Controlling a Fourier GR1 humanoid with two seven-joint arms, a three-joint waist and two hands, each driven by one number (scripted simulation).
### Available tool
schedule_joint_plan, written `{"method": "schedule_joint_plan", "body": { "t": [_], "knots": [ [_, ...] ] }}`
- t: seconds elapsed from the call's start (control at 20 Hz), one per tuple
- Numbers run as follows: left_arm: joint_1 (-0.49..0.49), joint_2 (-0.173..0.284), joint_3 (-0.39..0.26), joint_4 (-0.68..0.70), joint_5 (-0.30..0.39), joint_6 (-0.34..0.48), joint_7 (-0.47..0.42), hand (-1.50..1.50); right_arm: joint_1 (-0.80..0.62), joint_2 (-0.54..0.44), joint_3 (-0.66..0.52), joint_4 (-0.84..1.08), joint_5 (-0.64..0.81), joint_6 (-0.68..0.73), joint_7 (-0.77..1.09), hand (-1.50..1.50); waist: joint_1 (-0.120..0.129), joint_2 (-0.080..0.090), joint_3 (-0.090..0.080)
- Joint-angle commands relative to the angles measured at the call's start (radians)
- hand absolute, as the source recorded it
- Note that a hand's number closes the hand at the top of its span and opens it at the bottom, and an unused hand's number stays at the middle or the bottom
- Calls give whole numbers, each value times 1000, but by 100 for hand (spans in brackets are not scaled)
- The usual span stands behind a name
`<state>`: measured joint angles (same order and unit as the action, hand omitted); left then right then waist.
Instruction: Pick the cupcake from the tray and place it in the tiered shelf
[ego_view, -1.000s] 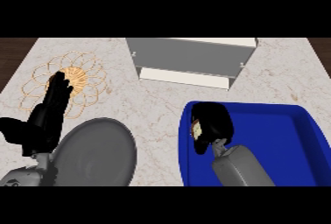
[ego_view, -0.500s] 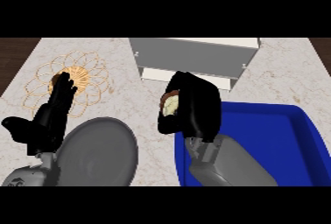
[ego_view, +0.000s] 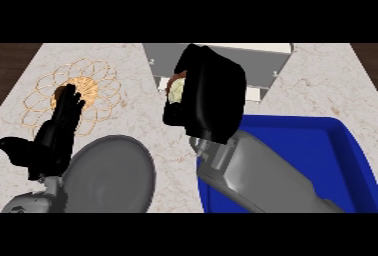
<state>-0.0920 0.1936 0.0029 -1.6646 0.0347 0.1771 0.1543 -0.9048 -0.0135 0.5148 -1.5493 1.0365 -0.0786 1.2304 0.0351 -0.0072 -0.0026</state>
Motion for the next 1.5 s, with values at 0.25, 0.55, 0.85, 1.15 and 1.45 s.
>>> {"method": "schedule_joint_plan", "body": {
  "t": [0.25, 0.55, 0.85, 1.15, 1.45],
  "knots": [
    [-35, -3, 9, 21, -6, 4, 9, 0, -99, 13, -81, 156, 36, -113, 187, 150, -11, 10, 1],
    [-17, 2, 18, 21, -1, -9, 14, 0, -117, 13, -174, 308, 47, -230, 58, 150, -9, 12, 2],
    [-4, 8, 27, -12, -1, -16, 4, 0, -87, 13, -238, 478, 61, -406, -92, 150, -7, 14, 2],
    [-5, -19, -10, -24, -46, 8, 30, 0, -206, 13, -326, 696, 5, -506, -224, 150, -3, 16, 2],
    [-43, -21, 13, -7, -21, -2, 27, 0, -204, 14, -425, 795, -15, -665, -283, 150, -3, 22, 2]
  ]
}}
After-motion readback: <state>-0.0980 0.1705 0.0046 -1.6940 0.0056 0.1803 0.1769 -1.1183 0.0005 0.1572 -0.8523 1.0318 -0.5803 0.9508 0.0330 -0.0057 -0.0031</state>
